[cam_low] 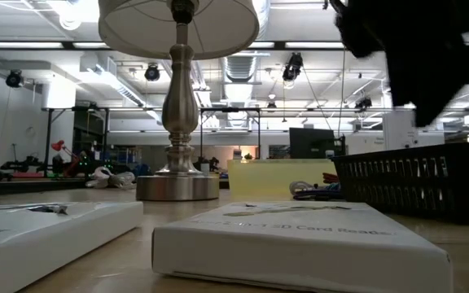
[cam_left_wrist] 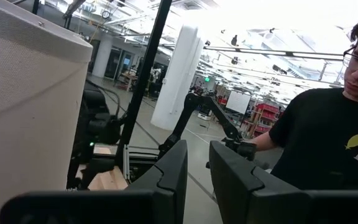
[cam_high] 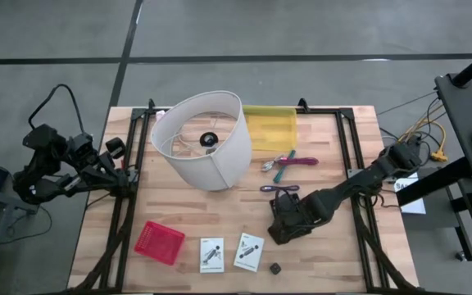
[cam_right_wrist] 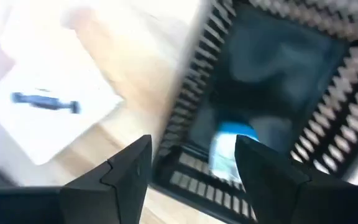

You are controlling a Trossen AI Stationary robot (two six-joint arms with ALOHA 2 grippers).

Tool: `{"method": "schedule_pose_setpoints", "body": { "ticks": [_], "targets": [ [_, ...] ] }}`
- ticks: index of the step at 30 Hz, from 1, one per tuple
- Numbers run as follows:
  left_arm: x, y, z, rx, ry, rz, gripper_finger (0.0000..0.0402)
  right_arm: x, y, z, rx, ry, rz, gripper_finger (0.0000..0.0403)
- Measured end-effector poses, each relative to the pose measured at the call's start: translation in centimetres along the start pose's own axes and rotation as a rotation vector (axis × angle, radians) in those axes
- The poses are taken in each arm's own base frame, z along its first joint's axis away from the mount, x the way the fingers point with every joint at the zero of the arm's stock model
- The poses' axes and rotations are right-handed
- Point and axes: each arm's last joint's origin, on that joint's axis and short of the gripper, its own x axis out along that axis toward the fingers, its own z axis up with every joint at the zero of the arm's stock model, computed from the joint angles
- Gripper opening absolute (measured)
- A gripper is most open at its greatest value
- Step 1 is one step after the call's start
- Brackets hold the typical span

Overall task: Pick and place items into bin
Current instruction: Put the black adapter into the black bin

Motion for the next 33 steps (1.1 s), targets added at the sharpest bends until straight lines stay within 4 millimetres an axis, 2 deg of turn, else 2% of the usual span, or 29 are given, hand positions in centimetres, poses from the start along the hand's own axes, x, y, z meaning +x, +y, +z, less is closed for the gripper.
{"method": "schedule_pose_setpoints", "body": {
  "ticks": [7,11,14,16,23,28,33],
  "targets": [
    [0.0,0.0,0.0,0.000,0.000,0.001,0.0052,-2.6,3.7,0.0,-0.372,-0.110,0.252,0.0216],
    [0.0,0.0,0.0,0.000,0.000,0.001,0.0052,-3.6,5.5,-1.3,-0.681,-0.178,0.402,0.0216],
    [0.0,0.0,0.0,0.000,0.000,0.001,0.0052,-3.8,5.9,-2.6,-0.895,-0.219,0.438,0.0217],
    [0.0,0.0,0.0,-0.001,0.001,0.001,0.0052,-3.8,5.9,-3.3,-0.978,-0.225,0.438,0.0217],
    [0.0,0.0,0.0,-0.001,0.001,0.001,0.0052,-2.7,5.8,-5.1,-1.119,-0.217,0.431,0.0247],
    [0.1,0.2,-0.2,-0.006,0.006,0.004,0.0052,-0.2,6.5,-6.5,-1.225,-0.137,0.429,0.0285],
    [0.2,0.3,-0.3,-0.010,0.010,0.006,0.0052,1.5,7.1,-6.8,-1.248,-0.111,0.403,0.0307]
  ]
}}
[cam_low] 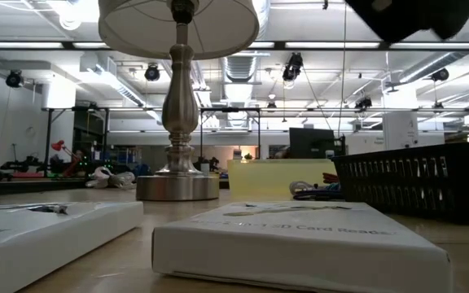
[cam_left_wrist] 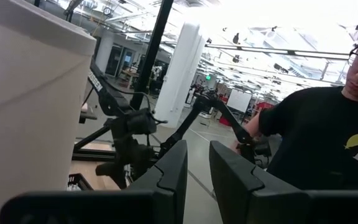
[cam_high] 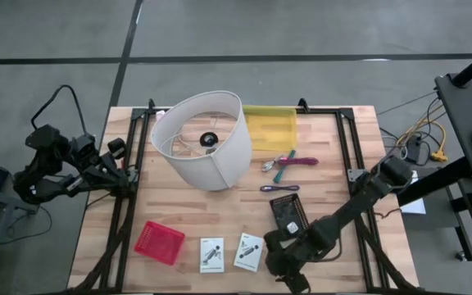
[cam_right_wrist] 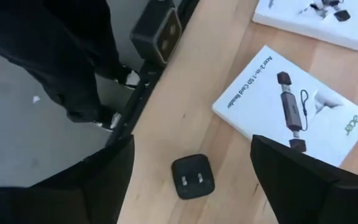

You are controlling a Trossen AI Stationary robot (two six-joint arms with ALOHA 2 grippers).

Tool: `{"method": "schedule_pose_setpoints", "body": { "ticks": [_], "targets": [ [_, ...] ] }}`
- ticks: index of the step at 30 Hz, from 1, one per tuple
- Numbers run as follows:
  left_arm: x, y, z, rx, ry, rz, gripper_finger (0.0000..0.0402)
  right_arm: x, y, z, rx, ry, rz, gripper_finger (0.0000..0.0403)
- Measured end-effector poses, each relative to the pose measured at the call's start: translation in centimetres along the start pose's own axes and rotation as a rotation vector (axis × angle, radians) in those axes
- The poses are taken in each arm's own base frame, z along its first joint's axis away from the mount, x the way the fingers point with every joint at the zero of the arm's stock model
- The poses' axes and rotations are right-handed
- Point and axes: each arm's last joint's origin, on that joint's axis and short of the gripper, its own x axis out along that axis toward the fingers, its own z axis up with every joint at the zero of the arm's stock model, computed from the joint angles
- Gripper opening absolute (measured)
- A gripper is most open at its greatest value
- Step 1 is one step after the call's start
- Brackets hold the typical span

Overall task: Pick and place items into bin
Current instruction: Put the black adapter into the black bin

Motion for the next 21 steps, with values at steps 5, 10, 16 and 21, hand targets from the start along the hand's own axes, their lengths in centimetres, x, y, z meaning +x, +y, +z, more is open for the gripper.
{"method": "schedule_pose_setpoints", "body": {
  "ticks": [5,10,16,21],
  "targets": [
    [0.0,0.0,0.0,0.000,0.000,0.000,0.0052,1.7,0.0,-0.6,-0.031,0.049,-0.005,0.0310],
    [0.0,0.0,0.0,-0.001,0.000,0.001,0.0052,3.1,-0.1,-1.2,-0.055,0.090,-0.012,0.0302],
    [0.0,0.0,0.0,-0.001,0.001,0.001,0.0052,4.5,-0.4,-2.0,-0.124,0.135,-0.019,0.0290],
    [0.0,0.0,0.0,-0.001,0.000,0.002,0.0052,5.2,-0.5,-2.5,-0.135,0.172,-0.028,0.0278]
  ]
}}
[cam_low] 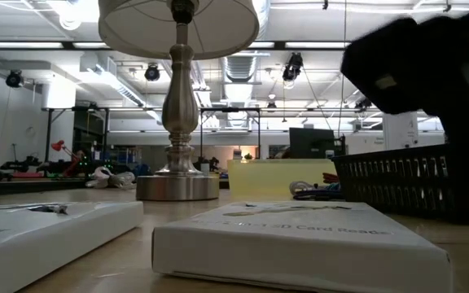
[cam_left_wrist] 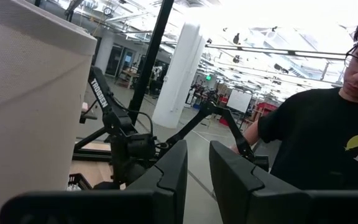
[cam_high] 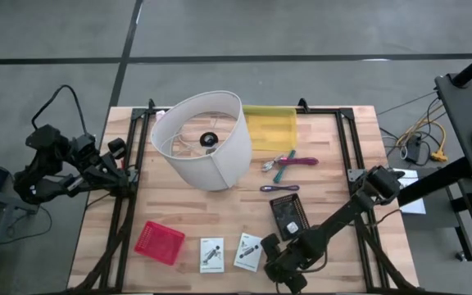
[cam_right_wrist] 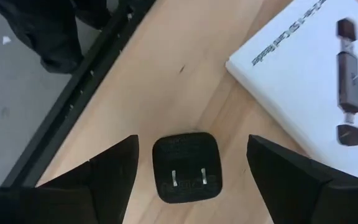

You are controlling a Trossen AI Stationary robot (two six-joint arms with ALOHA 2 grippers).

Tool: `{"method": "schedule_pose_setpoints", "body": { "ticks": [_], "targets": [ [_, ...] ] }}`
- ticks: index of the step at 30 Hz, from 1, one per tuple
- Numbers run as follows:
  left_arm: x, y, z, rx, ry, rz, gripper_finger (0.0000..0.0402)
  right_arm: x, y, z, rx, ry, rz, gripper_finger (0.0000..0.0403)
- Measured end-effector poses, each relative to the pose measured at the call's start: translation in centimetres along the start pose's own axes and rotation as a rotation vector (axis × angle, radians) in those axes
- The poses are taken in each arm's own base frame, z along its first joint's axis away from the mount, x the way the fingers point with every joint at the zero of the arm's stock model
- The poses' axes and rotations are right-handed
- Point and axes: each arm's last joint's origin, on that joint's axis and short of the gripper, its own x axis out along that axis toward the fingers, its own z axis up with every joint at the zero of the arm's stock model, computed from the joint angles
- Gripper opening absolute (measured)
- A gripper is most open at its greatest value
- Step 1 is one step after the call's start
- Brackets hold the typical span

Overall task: Pick and place items into bin
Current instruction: Put the black adapter into the black bin

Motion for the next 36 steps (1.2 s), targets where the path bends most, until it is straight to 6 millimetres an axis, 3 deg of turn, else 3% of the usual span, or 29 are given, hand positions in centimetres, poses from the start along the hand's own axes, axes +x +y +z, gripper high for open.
{"method": "schedule_pose_setpoints", "body": {
  "ticks": [15,24,29,36],
  "targets": [
    [0.0,0.0,0.0,0.000,0.000,0.000,0.0052,0.0,-0.1,-0.3,-0.011,0.033,-0.005,0.0207],
    [0.0,0.0,0.0,0.000,0.000,0.001,0.0052,-0.1,0.0,-0.3,0.008,0.039,0.018,0.0138],
    [0.0,0.0,0.0,0.000,0.000,0.001,0.0052,-1.2,-0.2,-0.2,0.158,0.098,0.006,0.0135],
    [0.0,0.0,0.0,0.000,0.000,0.002,0.0052,-4.8,-1.0,0.7,0.306,0.049,-0.054,0.0135]
  ]
}}
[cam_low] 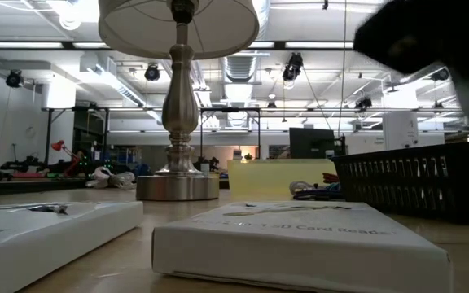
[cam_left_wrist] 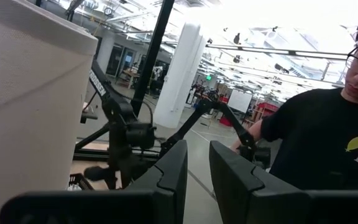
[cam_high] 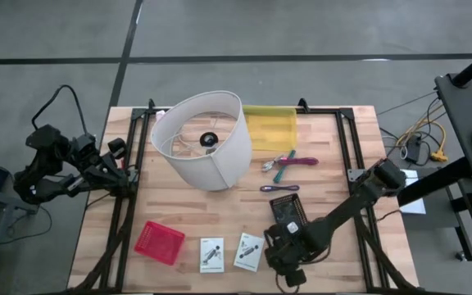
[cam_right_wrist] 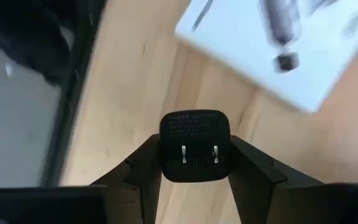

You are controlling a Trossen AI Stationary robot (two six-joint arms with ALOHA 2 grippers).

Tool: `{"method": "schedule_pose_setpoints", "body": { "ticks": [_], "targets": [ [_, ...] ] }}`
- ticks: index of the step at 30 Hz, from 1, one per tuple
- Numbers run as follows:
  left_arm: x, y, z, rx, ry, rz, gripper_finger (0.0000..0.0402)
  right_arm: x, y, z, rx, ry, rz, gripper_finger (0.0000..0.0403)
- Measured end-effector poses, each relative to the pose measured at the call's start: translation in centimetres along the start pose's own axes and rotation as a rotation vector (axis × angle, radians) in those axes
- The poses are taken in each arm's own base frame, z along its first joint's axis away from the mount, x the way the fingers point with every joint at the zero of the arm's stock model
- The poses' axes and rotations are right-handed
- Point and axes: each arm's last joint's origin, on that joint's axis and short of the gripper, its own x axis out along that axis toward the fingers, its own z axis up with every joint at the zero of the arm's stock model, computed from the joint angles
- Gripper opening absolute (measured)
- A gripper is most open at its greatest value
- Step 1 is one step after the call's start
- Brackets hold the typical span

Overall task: Pick and place items into bin
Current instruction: Put the black adapter into the black bin

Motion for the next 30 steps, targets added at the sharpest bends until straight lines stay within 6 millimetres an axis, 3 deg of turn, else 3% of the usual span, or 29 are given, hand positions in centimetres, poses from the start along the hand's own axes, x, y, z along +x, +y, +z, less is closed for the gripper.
{"method": "schedule_pose_setpoints", "body": {
  "ticks": [6,12,20,30],
  "targets": [
    [0.0,0.0,0.0,0.000,0.000,0.000,0.0052,-4.1,-1.4,-0.7,0.139,-0.117,-0.209,0.0135],
    [0.0,0.0,0.0,-0.001,0.001,0.001,0.0052,-7.0,-3.6,-3.1,0.446,-0.171,-0.399,0.0135],
    [0.0,0.1,0.0,-0.001,0.001,0.001,0.0052,-6.5,-5.9,-6.3,0.822,-0.205,-0.418,0.0135],
    [0.0,0.1,-0.1,-0.001,0.002,0.001,0.0052,-4.8,-8.0,-8.0,1.187,-0.228,-0.432,0.0141]
  ]
}}
